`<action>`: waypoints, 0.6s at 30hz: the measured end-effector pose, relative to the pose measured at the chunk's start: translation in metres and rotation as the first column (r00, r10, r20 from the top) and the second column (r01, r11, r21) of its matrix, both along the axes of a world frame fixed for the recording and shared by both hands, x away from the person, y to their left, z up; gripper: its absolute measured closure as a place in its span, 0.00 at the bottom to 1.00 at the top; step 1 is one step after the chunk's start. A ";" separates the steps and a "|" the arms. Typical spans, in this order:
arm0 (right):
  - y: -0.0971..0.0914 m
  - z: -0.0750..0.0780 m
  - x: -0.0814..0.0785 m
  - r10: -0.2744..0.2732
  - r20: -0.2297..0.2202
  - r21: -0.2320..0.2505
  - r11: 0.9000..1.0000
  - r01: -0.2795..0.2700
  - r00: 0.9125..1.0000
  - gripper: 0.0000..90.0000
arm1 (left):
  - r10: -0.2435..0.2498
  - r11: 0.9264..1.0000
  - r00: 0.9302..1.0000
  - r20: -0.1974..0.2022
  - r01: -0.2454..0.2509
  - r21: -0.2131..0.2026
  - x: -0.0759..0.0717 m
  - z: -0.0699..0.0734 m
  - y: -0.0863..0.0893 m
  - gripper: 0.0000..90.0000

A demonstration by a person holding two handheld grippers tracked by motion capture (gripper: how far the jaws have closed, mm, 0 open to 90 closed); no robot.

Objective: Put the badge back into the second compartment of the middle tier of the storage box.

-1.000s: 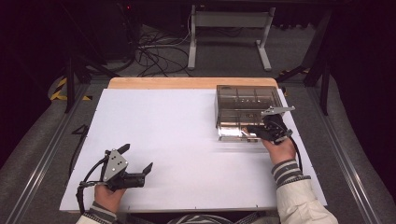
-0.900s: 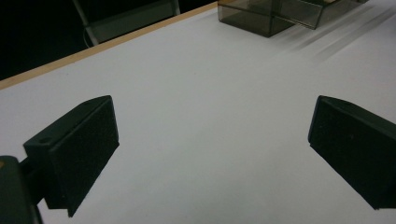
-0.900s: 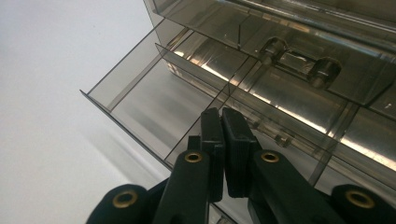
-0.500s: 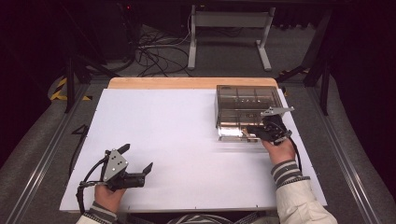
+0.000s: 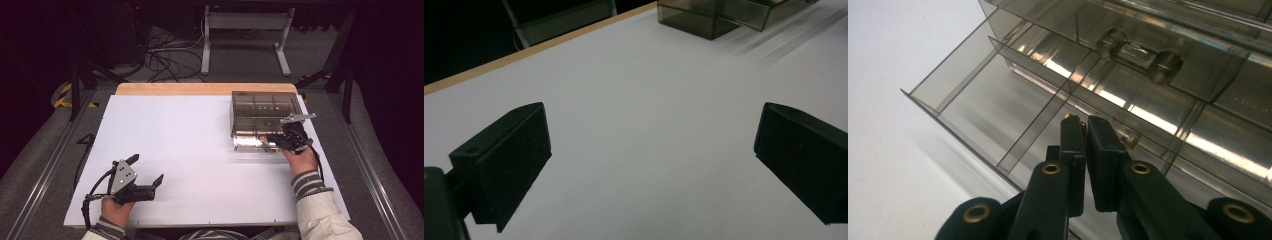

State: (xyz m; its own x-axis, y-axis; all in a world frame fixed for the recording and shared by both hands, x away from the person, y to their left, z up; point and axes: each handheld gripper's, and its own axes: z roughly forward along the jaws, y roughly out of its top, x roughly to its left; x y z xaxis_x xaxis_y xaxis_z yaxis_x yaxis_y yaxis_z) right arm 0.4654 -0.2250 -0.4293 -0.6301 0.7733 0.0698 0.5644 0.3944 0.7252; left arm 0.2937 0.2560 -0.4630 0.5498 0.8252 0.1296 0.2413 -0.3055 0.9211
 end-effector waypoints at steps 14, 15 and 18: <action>-0.003 -0.004 0.007 -0.018 -0.024 -0.006 1.000 0.018 1.000 0.89 | 0.000 1.000 1.000 0.000 0.000 0.000 0.000 0.000 0.000 0.03; -0.003 -0.004 0.007 -0.019 -0.026 -0.006 1.000 0.019 0.999 0.88 | 0.000 1.000 1.000 0.000 0.000 0.000 0.000 0.000 0.000 0.03; -0.003 -0.005 0.007 -0.020 -0.024 -0.006 1.000 0.019 1.000 0.85 | 0.000 1.000 1.000 0.000 0.000 0.005 0.000 0.000 0.000 0.03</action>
State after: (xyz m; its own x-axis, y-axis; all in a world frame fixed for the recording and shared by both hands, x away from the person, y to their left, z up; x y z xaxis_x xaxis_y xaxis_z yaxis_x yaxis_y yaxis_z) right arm 0.4728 -0.2281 -0.4339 -0.6131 0.7859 0.0801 0.5892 0.3874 0.7091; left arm 0.2938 0.2562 -0.4631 0.5500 0.8244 0.1339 0.2413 -0.3103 0.9195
